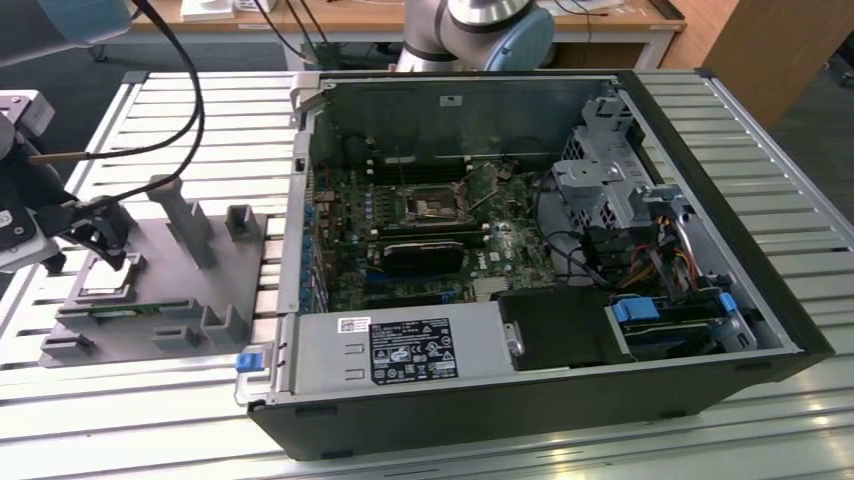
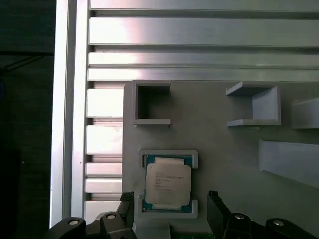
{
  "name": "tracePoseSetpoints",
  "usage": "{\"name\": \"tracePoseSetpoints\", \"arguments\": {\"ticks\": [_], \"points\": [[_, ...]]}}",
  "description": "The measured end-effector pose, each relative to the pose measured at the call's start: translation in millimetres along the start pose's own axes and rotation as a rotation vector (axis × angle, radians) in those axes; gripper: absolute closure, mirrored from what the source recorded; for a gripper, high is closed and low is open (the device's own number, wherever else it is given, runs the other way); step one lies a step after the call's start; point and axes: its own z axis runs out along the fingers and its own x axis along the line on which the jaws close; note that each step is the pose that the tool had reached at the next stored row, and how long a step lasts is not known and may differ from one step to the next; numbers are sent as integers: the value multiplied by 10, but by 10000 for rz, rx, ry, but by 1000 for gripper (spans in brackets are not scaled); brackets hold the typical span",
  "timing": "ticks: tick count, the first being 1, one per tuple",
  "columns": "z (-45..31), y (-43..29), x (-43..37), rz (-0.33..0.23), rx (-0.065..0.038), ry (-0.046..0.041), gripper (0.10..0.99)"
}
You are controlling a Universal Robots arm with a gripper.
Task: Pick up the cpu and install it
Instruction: 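Pick up the cpu and move it towards the insertion slot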
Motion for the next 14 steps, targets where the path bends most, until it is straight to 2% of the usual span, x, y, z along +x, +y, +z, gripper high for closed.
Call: {"name": "tracePoseSetpoints", "arguments": {"ticks": [10, 14], "points": [[177, 13, 0, 0, 0, 0, 396], [208, 30, 1, 0, 8, 1, 396]]}}
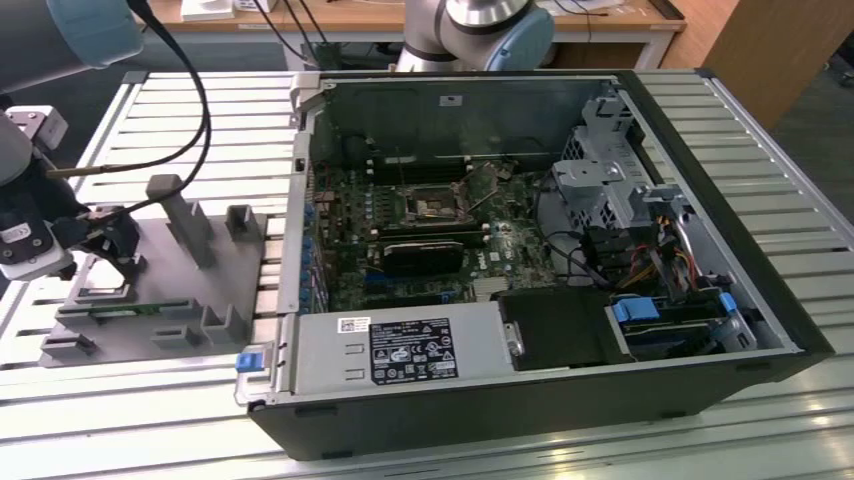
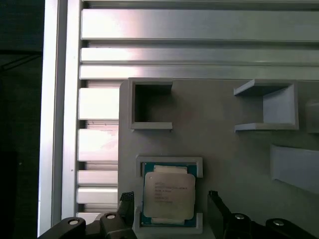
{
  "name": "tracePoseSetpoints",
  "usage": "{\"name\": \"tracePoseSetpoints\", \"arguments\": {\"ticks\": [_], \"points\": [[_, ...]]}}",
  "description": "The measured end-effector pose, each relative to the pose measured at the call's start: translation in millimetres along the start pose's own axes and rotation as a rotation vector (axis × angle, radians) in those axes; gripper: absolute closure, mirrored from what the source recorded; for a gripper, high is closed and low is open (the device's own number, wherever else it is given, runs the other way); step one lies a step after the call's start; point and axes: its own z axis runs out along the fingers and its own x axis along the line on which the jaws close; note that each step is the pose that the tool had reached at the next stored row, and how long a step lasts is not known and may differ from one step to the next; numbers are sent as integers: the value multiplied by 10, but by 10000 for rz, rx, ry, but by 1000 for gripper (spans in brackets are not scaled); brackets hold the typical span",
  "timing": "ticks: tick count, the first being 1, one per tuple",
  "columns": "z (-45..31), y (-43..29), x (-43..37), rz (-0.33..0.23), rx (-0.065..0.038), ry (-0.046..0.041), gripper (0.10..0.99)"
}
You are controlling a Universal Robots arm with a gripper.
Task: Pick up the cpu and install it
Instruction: 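Pick up the cpu and move it towards the insertion slot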
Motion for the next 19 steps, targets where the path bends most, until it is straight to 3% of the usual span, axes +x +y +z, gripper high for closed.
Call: {"name": "tracePoseSetpoints", "arguments": {"ticks": [14, 17, 18, 19], "points": [[125, 24, 3, -114, 15, 5, 396], [137, 28, 3, -114, 16, 7, 412], [139, 30, 3, -114, 16, 7, 478], [139, 30, 3, -114, 17, 7, 478]]}}
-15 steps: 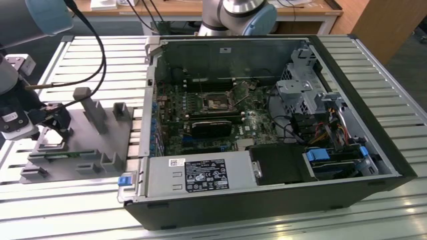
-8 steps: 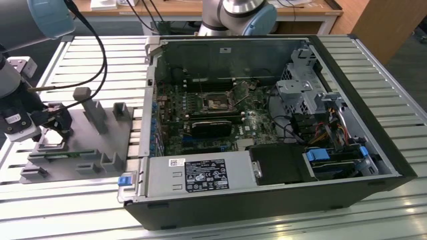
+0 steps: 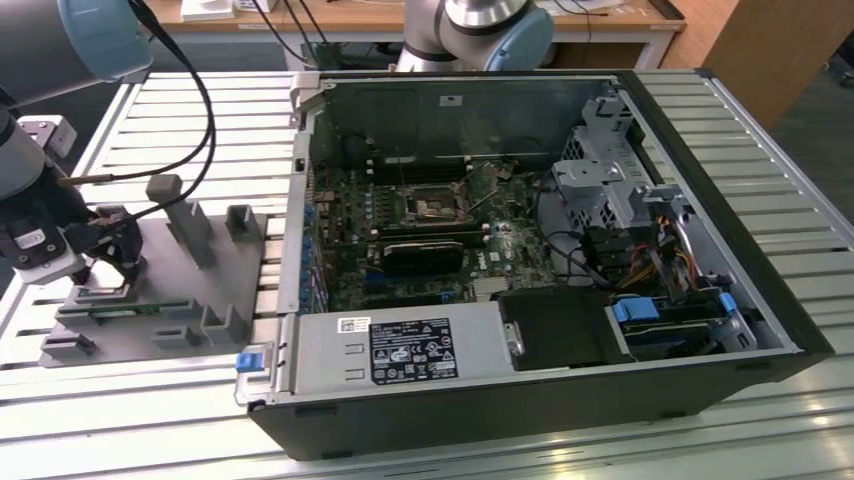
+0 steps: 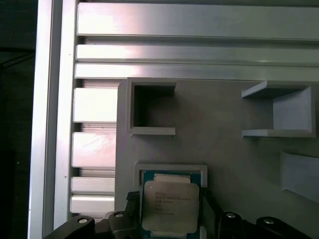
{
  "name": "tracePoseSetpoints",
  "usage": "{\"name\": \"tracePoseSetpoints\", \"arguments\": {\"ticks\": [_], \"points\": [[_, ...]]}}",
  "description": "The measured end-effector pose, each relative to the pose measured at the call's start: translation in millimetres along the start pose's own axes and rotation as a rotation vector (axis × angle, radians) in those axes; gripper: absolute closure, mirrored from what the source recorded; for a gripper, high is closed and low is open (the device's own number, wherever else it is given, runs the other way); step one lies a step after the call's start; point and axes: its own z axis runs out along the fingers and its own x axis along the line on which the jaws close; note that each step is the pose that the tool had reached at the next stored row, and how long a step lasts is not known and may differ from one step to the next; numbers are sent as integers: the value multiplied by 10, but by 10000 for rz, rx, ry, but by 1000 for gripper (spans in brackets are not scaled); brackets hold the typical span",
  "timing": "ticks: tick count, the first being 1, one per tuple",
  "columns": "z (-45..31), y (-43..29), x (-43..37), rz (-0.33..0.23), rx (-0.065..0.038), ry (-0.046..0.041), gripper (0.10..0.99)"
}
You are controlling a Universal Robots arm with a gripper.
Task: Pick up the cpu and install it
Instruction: 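Pick up the cpu and move it towards the insertion slot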
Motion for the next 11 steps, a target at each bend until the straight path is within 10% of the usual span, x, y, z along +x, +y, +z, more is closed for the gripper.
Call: {"name": "tracePoseSetpoints", "arguments": {"ticks": [11], "points": [[3, 20, 10, 0, -1, -10, 478]]}}
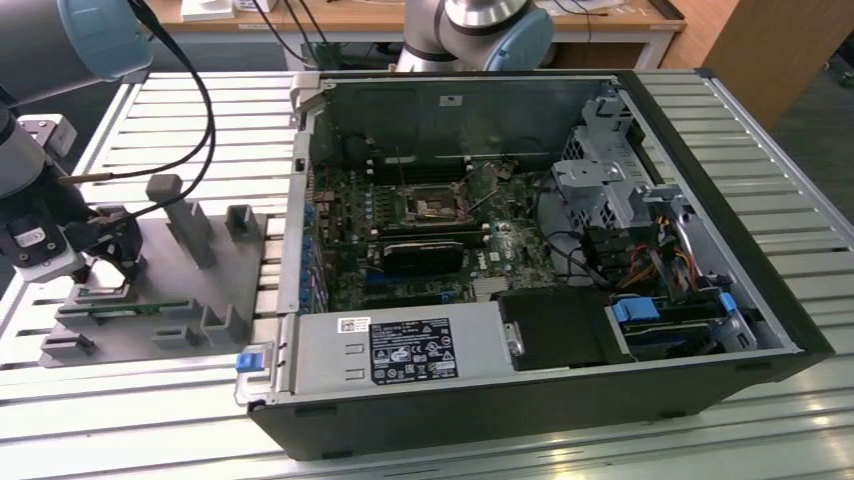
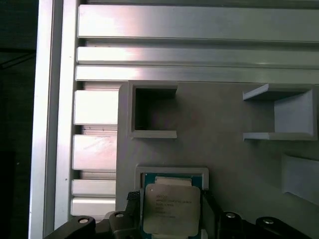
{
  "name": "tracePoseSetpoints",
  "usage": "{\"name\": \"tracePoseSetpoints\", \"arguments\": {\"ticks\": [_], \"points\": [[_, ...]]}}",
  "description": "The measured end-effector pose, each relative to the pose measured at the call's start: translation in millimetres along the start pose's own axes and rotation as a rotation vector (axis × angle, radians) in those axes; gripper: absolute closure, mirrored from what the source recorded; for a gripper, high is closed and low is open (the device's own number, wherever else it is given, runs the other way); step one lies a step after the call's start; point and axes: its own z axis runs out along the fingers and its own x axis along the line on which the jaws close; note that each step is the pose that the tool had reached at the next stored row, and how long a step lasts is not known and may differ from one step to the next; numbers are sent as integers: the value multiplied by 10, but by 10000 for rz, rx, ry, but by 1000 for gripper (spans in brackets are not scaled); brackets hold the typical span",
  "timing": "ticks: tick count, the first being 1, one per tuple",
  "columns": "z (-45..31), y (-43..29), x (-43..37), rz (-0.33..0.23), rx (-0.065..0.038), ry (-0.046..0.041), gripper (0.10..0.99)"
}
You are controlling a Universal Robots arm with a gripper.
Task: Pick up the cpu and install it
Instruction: 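Pick up the cpu and move it towards the insertion slot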
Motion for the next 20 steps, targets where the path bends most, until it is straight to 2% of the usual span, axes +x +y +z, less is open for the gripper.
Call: {"name": "tracePoseSetpoints", "arguments": {"ticks": [2, 3, 7, 9, 14, 20], "points": [[-1, 0, 0, 0, 1, 2, 490], [-1, 0, 1, 0, 1, 2, 549], [-3, 1, 0, 0, -2, -2, 549], [-32, 2, 0, 0, -1, -3, 549], [-199, 11, 0, 0, 0, -5, 549], [-436, 24, -2, -1, 0, -4, 549]]}}
